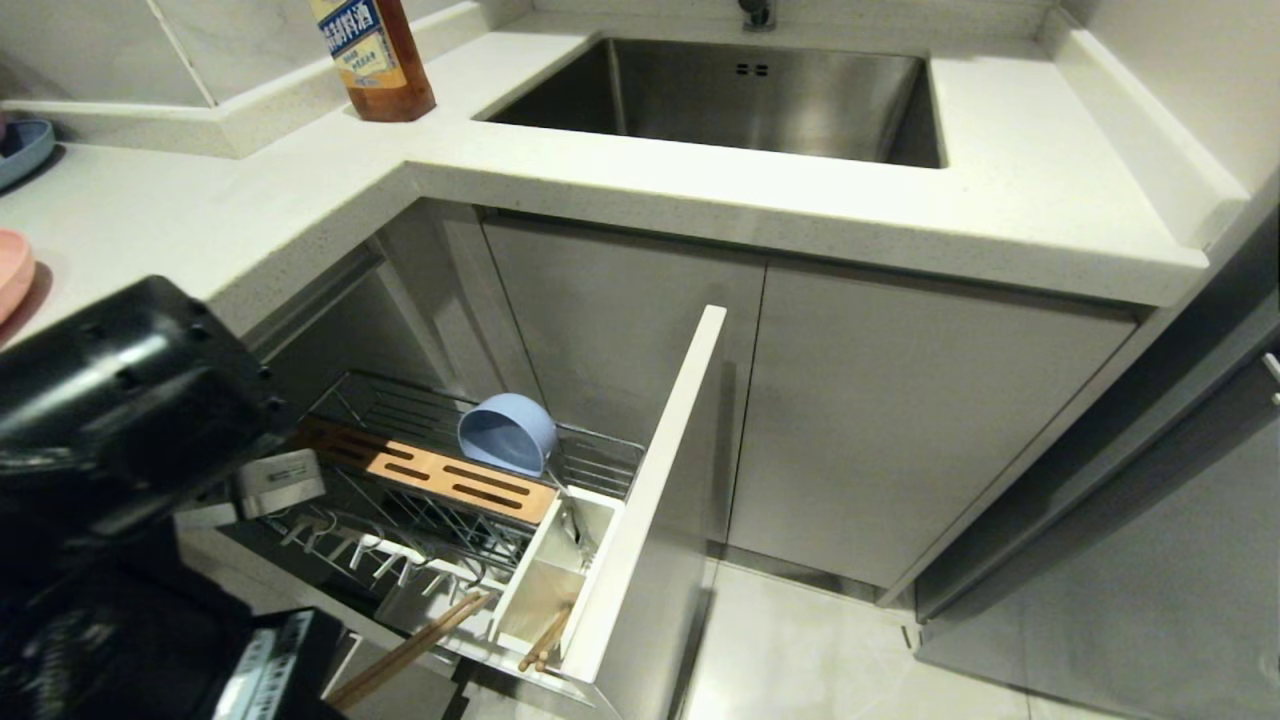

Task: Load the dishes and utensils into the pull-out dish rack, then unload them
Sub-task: Pick up the chopsticks and place it in the cupboard

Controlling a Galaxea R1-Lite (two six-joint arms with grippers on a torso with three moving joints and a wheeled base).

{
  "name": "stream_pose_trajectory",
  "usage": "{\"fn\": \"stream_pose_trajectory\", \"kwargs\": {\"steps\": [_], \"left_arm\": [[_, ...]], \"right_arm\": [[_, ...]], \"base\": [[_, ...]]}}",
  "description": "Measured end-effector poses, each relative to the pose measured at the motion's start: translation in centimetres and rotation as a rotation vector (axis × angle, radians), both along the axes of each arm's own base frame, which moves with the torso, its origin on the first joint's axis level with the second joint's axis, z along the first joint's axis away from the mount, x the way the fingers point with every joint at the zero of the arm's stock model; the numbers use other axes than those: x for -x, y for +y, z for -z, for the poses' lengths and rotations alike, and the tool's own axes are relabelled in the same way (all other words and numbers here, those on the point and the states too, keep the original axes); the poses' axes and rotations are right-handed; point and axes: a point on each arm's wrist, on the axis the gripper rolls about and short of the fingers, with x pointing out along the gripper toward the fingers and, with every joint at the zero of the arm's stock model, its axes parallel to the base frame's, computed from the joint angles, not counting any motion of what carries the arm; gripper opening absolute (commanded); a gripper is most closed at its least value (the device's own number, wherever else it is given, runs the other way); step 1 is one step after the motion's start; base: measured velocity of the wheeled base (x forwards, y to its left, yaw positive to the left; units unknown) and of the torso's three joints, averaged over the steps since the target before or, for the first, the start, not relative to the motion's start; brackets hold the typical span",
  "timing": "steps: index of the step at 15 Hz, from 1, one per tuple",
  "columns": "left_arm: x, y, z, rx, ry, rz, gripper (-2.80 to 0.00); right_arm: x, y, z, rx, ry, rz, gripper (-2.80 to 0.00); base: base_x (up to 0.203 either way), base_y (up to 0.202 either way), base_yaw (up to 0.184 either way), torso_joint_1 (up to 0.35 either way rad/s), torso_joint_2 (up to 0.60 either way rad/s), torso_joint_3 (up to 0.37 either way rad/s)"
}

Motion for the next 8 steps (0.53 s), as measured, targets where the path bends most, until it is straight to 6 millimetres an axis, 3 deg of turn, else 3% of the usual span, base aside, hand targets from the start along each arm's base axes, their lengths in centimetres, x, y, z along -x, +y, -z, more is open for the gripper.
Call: {"fn": "stream_pose_trajectory", "kwargs": {"steps": [3,8], "left_arm": [[-2.8,-1.8,1.3,0.007,0.042,-0.035,-2.80],[-5.9,-3.2,3.4,0.005,0.096,-0.077,-2.80]], "right_arm": [[0.0,0.0,0.0,0.000,0.000,0.000,-2.80],[0.0,0.0,0.0,0.000,0.000,0.000,-2.80]], "base": [[0.000,0.000,0.000,0.000,0.00,0.000],[0.000,0.000,0.000,0.000,0.00,0.000]]}}
